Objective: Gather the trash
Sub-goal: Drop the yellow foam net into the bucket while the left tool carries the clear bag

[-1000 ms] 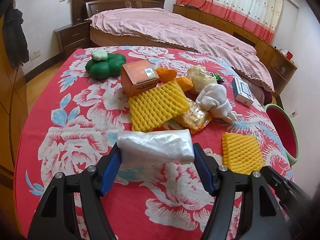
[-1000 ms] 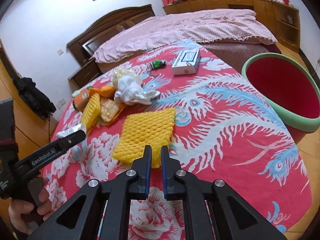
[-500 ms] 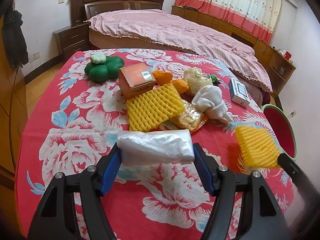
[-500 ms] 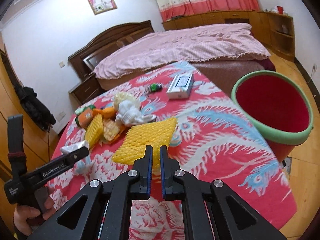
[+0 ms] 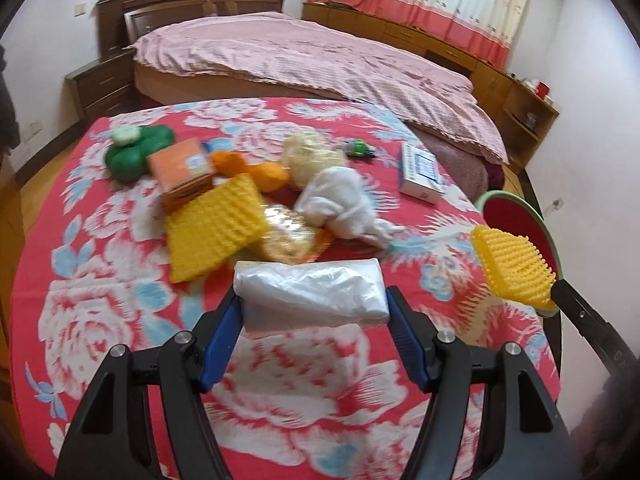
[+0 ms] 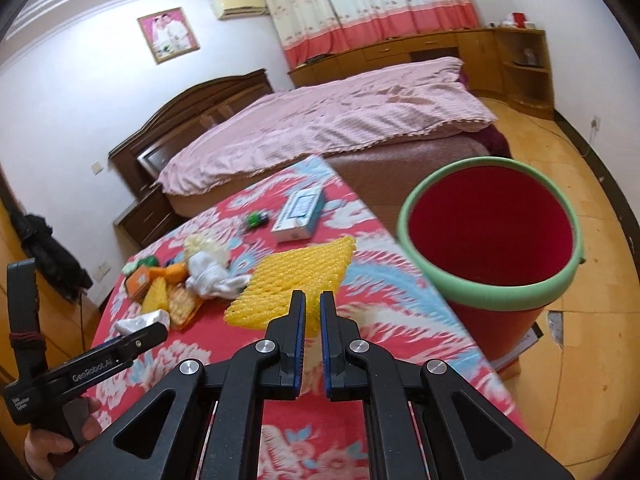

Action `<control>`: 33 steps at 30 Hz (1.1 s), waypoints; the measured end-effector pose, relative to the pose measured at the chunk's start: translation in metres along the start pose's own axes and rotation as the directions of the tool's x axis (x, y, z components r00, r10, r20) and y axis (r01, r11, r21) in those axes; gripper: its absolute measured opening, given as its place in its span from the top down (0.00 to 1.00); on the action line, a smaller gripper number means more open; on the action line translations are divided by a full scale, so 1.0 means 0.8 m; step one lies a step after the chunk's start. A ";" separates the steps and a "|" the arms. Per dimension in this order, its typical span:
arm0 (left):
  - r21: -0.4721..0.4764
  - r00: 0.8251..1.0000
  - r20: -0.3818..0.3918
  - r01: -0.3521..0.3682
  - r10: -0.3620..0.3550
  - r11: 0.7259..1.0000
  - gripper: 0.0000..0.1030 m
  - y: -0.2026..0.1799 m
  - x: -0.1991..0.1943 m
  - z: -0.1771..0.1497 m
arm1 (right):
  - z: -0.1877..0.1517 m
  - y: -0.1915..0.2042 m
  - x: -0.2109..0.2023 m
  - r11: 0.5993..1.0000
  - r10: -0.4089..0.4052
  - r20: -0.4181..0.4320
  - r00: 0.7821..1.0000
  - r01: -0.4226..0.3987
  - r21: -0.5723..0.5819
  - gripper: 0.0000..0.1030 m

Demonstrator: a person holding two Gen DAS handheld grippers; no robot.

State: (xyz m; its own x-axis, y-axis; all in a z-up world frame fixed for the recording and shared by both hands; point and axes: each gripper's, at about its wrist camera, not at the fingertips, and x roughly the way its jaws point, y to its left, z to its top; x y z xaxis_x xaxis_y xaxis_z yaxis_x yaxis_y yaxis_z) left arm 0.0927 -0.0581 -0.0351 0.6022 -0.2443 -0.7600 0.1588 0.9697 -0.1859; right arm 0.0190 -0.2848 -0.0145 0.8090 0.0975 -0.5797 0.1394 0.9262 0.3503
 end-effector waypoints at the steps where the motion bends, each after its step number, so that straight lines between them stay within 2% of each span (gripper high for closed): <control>1: 0.011 1.000 -0.002 0.005 -0.005 1.000 0.32 -0.007 0.002 0.002 | 0.002 -0.006 -0.002 1.000 -0.008 0.005 1.000 0.008 0.010 0.93; 9: 0.105 0.999 -0.009 0.053 -0.052 0.993 0.32 -0.069 0.015 0.022 | 0.015 -0.065 -0.014 0.992 -0.072 0.040 0.997 0.068 0.104 0.93; 17: 0.182 0.994 -0.038 0.106 -0.100 0.978 0.32 -0.133 0.038 0.037 | 0.024 -0.124 -0.015 0.974 -0.138 0.036 0.990 0.129 0.185 0.93; 33: 0.295 0.980 -0.102 0.194 -0.171 0.936 0.32 -0.238 0.090 0.047 | 0.032 -0.197 0.002 0.939 -0.258 0.014 0.966 0.247 0.238 0.88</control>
State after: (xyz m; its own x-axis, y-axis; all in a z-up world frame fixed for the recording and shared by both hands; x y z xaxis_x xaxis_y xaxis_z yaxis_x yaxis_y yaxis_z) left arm 0.1352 -0.2605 -0.0316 0.4835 -0.4043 -0.7764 0.4961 0.8573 -0.1376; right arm 0.0127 -0.4398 -0.0521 0.7536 -0.1497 -0.6400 0.4666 0.8076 0.3606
